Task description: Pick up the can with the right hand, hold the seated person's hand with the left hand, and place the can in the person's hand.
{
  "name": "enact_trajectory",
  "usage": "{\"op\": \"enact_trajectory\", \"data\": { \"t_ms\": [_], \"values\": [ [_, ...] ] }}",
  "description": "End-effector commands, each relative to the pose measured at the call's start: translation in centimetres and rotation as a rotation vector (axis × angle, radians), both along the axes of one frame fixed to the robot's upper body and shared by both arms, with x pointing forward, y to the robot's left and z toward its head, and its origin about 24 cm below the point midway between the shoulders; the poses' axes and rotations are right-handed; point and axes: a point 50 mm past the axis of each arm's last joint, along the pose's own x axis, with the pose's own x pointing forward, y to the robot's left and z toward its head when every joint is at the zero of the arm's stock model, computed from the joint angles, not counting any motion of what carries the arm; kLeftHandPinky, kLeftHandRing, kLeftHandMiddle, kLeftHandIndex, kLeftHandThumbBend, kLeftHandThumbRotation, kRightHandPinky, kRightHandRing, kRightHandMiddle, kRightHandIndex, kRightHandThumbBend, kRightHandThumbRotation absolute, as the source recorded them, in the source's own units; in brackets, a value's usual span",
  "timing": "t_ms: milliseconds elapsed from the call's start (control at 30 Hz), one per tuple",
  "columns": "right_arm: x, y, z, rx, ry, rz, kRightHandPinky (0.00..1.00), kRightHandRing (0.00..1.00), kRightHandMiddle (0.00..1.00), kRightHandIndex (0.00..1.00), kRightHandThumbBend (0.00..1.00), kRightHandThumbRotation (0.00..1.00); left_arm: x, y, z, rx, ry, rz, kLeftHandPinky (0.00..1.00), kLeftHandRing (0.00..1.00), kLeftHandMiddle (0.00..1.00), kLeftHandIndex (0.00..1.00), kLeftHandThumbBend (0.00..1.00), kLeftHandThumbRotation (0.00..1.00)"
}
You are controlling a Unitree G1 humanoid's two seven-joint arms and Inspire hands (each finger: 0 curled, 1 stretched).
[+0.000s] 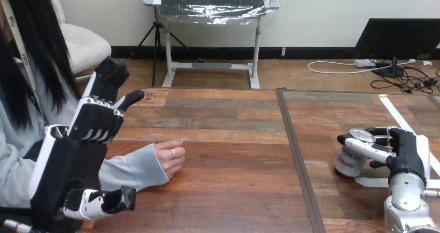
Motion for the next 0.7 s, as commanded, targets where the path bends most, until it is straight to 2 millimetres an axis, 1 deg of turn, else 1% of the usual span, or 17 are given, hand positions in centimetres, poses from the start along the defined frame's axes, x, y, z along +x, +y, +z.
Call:
{"op": "enact_trajectory", "data": {
  "t_ms": [0,167,267,667],
  "values": [
    [2.2,0.9,2.8,-0.004,-0.151,0.025,0.33,0.40,0.48,0.50,0.83,0.00,0.9,-0.2,1.4,-0.018,-0.080,-0.004,0.92,1.00,1.00,0.99,1.00,0.56],
    [2.2,1.0,3.0,-0.010,-0.174,0.035,0.34,0.41,0.48,0.49,0.84,0.00,0.9,-0.2,1.3,-0.018,-0.065,-0.008,0.93,1.00,1.00,0.99,1.00,0.55],
    [2.2,1.1,3.1,-0.007,-0.186,0.041,0.35,0.41,0.48,0.49,0.84,0.00,1.0,-0.2,1.2,-0.015,-0.067,-0.004,0.92,1.00,1.00,0.99,1.00,0.56],
    [2.6,1.6,3.9,-0.068,-0.236,0.094,0.37,0.43,0.49,0.50,0.83,0.00,1.3,-0.6,1.2,0.005,-0.103,0.020,0.89,0.99,1.00,1.00,1.00,0.62]
  ]
}}
